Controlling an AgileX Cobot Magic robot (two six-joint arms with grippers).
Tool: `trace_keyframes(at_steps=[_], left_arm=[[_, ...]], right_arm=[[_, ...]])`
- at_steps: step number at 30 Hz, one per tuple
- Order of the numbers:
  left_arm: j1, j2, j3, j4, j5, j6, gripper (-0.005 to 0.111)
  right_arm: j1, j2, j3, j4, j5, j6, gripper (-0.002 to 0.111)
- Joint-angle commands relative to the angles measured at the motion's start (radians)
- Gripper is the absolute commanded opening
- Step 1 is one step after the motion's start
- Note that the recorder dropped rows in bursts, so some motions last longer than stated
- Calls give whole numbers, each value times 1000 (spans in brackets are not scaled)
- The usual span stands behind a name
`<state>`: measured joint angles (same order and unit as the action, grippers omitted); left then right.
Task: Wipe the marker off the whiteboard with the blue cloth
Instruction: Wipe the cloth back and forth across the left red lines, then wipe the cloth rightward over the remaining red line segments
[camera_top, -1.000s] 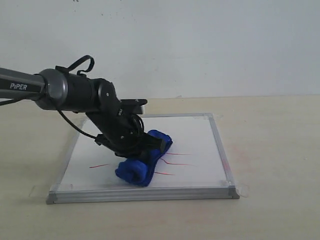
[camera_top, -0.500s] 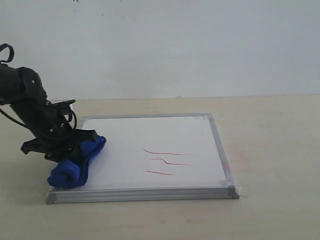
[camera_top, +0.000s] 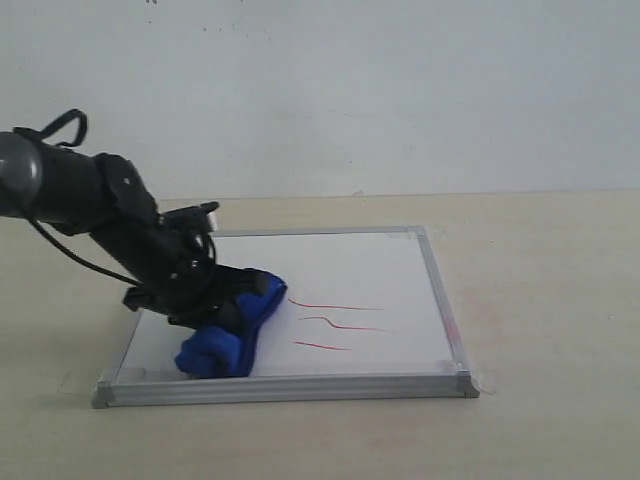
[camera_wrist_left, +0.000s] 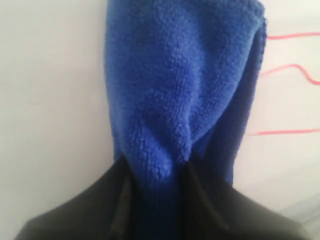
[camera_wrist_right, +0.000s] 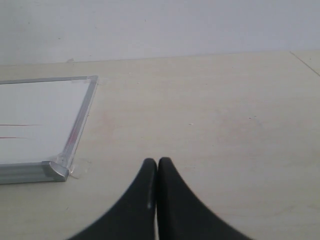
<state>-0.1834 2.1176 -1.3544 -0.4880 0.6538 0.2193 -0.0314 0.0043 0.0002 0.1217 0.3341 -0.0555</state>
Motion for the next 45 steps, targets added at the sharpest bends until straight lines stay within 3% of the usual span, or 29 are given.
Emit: trace_keyframes(at_steps=[1,6,12,16,20,22,26,31,36,45], left_arm=[[-121,42,-38,-55,15,24,4],[-230,92,-122,-55,17,22,4],[-293,142,-208,6,60,17,4],[-278,145,-250,256,143,-64,4],[-216,145,-268,634,213,-292,4],[-172,145,-273,715,239,-360,4],[-81,135,-287,673,296,-364,4],[-74,117,-287,615,275,-358,4],[-143,117,-287,473,205,-319,4],[-348,127,-287,343,144,-186,4]], right_arm=[[-5,-4,0,-1,-4,-2,0],[-5,-4,0,-1,-4,-2,0],[-5,-4,0,-1,-4,-2,0],[-5,-4,0,-1,-4,-2,0],[-5,-4,0,-1,-4,-2,0],[-5,-4,0,-1,-4,-2,0],[-5,-4,0,-1,-4,-2,0],[-5,-4,0,-1,-4,-2,0],[-5,-4,0,-1,-4,-2,0],[-5,-4,0,-1,-4,-2,0]])
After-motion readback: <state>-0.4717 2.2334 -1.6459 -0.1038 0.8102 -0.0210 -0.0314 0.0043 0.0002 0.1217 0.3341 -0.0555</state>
